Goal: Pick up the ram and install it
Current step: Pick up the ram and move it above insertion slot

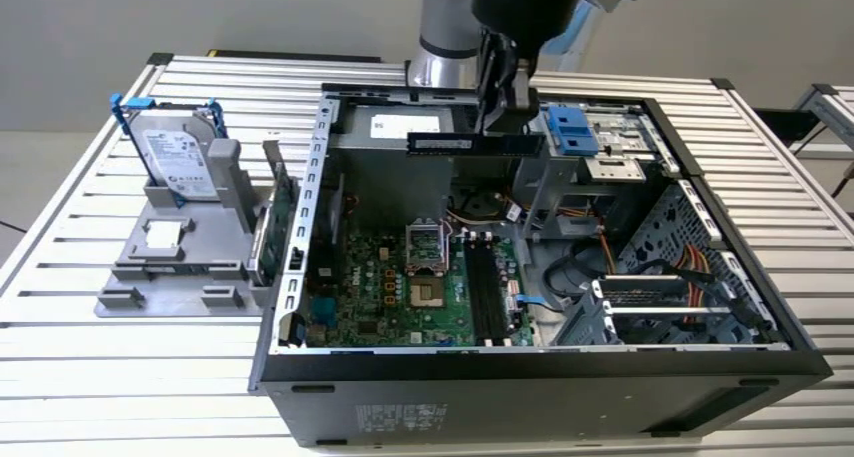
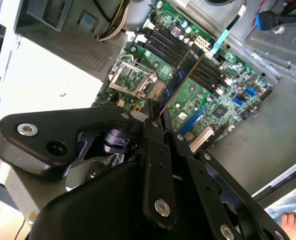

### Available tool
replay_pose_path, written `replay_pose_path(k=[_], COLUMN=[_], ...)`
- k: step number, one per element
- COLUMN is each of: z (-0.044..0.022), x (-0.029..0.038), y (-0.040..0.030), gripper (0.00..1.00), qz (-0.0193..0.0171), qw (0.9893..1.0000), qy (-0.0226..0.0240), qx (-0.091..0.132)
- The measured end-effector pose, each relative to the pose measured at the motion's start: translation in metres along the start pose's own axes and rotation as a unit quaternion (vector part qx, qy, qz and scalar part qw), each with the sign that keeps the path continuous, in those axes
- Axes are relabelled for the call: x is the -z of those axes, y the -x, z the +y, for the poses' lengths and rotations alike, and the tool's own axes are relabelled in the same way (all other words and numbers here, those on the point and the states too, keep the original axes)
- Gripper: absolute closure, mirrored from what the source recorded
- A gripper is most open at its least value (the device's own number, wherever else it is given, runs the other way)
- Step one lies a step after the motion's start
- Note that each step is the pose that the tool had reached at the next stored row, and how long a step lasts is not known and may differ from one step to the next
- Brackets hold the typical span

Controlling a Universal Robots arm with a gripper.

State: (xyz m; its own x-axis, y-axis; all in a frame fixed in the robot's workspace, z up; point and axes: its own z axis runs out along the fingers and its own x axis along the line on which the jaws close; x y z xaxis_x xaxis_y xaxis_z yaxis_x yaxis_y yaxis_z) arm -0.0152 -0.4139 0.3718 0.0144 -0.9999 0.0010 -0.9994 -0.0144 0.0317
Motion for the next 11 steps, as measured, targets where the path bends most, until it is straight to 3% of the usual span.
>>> replay_pose_path(k=[11], z=[-0.0225], x=[0.0007], y=[0.0], gripper=[1.0], qz=[-0.0003], qw=[1.0], qy=[0.0], qx=[-0.008])
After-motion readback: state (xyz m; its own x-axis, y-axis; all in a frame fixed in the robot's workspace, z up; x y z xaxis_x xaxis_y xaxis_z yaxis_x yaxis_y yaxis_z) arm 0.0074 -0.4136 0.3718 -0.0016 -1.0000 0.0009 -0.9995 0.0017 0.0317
